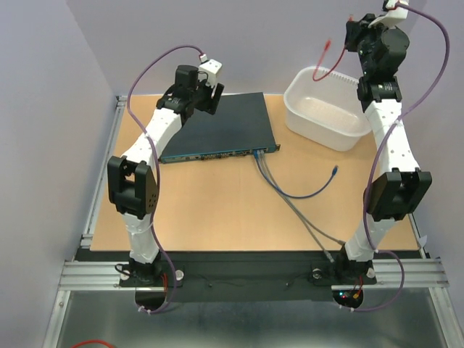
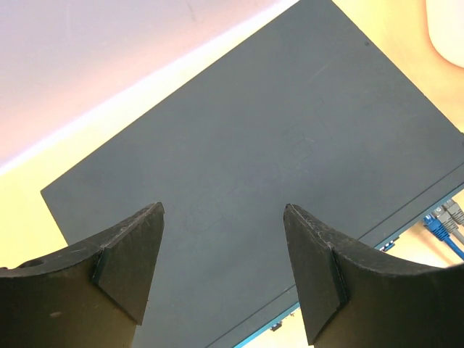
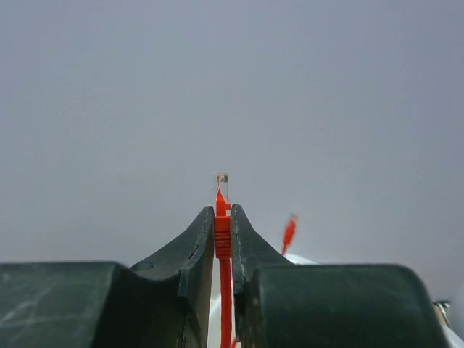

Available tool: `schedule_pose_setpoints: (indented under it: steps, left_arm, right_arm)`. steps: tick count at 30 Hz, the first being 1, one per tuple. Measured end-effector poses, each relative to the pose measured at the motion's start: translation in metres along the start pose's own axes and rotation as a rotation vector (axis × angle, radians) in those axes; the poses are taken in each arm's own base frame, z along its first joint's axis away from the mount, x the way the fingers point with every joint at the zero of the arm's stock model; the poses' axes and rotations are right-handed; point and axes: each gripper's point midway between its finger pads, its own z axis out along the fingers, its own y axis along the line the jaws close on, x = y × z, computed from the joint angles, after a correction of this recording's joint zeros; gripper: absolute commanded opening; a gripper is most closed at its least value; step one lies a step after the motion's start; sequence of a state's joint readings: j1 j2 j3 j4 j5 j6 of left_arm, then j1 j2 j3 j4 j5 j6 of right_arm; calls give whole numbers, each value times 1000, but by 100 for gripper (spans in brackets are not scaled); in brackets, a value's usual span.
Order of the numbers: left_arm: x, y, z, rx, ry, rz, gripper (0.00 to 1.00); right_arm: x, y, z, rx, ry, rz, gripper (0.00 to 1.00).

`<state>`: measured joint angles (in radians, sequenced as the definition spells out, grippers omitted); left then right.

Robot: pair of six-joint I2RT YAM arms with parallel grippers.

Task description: Pull the plug from the switch port

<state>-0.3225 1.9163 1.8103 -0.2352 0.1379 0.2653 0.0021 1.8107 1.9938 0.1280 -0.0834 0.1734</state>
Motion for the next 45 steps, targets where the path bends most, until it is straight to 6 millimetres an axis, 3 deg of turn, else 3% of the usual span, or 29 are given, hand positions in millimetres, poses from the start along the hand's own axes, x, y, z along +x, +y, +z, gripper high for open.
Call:
schedule_pose_setpoints:
  steps: [6, 12, 13, 14, 15, 16, 19, 21, 24, 29, 31, 34, 35, 37, 40, 43, 45]
  left_arm:
    - [7, -1, 0, 3, 12, 0, 79]
    - [26, -5, 3, 11, 52, -2, 79]
    - [26, -5, 3, 11, 52, -2, 79]
    - [26, -5, 3, 11, 52, -2, 79]
    - [26, -5, 3, 12, 51, -2, 79]
    - [25, -5, 4, 13, 48, -2, 79]
    - [25, -6, 4, 19, 48, -3, 82]
    - [25, -7, 4, 23, 46, -3, 86]
    - [25, -8, 5, 30, 46, -6, 86]
    - [35, -11, 16, 38, 60, -18, 86]
    - [45, -12, 26, 44, 81, -27, 85]
    - [61, -15, 41, 48, 113, -48, 85]
    - [68, -16, 47, 50, 126, -56, 86]
    - [78, -17, 55, 43, 146, -70, 85]
    - [86, -18, 63, 27, 159, -80, 85]
    - [85, -21, 66, 22, 150, -81, 85]
    - [79, -26, 68, 28, 127, -74, 85]
  right_arm:
    - [53, -45, -3, 88, 109, -90, 0]
    - [160, -90, -17, 167, 317, -123, 0]
    - [189, -100, -22, 189, 371, -123, 4]
    - [207, -106, -26, 203, 408, -131, 40]
    - [228, -112, -31, 216, 453, -135, 66]
    - [250, -118, -37, 233, 505, -140, 99]
    - [286, -130, -47, 264, 607, -150, 100]
    - [296, -134, -50, 284, 656, -151, 100]
    - [284, -131, -47, 288, 661, -145, 100]
    - [222, -94, -40, 252, 569, -122, 100]
    - [189, -45, -44, 168, 517, -99, 100]
    - [173, 38, -66, -23, 505, 3, 100]
    - [178, 70, -76, -101, 520, 49, 99]
    - [200, 109, -94, -197, 580, 108, 97]
    - [276, 148, -135, -283, 769, 214, 92]
    - [353, 148, -190, -254, 980, 310, 80]
    - [388, 140, -220, -199, 1090, 361, 71]
